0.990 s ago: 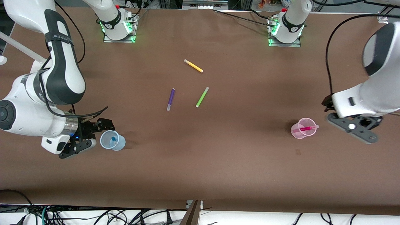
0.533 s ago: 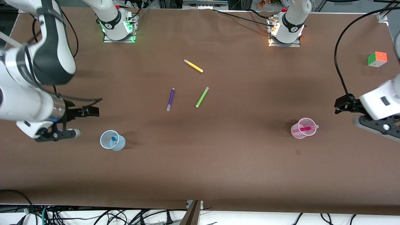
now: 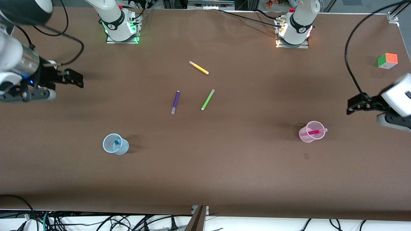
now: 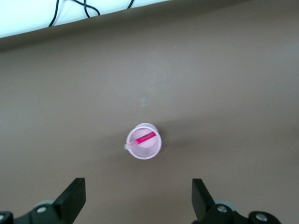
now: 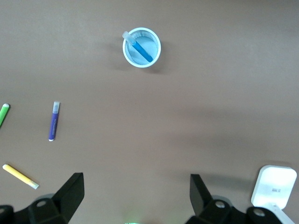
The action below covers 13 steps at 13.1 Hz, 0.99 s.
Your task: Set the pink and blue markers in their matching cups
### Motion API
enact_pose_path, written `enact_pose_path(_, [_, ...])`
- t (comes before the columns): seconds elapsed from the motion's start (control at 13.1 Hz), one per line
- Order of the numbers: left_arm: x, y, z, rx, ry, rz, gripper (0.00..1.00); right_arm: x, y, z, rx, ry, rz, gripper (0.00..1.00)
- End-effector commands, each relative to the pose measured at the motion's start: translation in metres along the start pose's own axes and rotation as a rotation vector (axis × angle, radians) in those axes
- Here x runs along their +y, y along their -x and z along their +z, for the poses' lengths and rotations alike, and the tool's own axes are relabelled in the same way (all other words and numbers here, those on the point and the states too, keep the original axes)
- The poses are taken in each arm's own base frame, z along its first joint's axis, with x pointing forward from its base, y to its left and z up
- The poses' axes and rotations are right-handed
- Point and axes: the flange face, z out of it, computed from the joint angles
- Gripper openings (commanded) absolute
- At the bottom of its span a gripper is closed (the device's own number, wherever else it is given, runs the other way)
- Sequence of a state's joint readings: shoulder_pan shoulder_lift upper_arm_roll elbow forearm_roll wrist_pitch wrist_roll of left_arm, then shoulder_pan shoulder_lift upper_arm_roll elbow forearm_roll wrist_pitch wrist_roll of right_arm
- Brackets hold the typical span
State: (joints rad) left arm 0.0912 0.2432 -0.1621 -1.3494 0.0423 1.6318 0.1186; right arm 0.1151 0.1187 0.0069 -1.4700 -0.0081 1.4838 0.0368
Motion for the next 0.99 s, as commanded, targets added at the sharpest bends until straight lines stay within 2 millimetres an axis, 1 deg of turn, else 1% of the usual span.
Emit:
enact_pose_path(0.0, [-0.001, 0.048, 0.004, 0.012, 0.002, -0.055, 1.00, 0.025, 0.020, 0.004, -0.044, -0.006, 0.051, 1.00])
enact_pose_path(0.15, [0.000, 0.058, 0.009, 0.005, -0.002, -0.055, 1.00, 0.030, 0.020, 0.005, -0.054, -0.005, 0.056, 1.00])
enact_pose_path(0.3, [-0.003, 0.055, 0.013, -0.011, 0.004, -0.054, 1.00, 0.032, 0.015, 0.009, -0.066, -0.002, 0.059, 1.00])
enact_pose_path(0.38, [-0.003, 0.054, 0.013, -0.011, 0.005, -0.049, 1.00, 0.035, 0.014, 0.005, -0.066, -0.001, 0.064, 1.00])
enact_pose_path(0.46, [-0.002, 0.055, 0.012, -0.013, 0.005, -0.048, 1.00, 0.036, 0.010, 0.007, -0.075, 0.003, 0.064, 1.00])
enact_pose_path(0.91, [-0.005, 0.054, 0.012, -0.013, 0.005, -0.054, 1.00, 0.036, 0.009, 0.006, -0.069, 0.000, 0.064, 1.00])
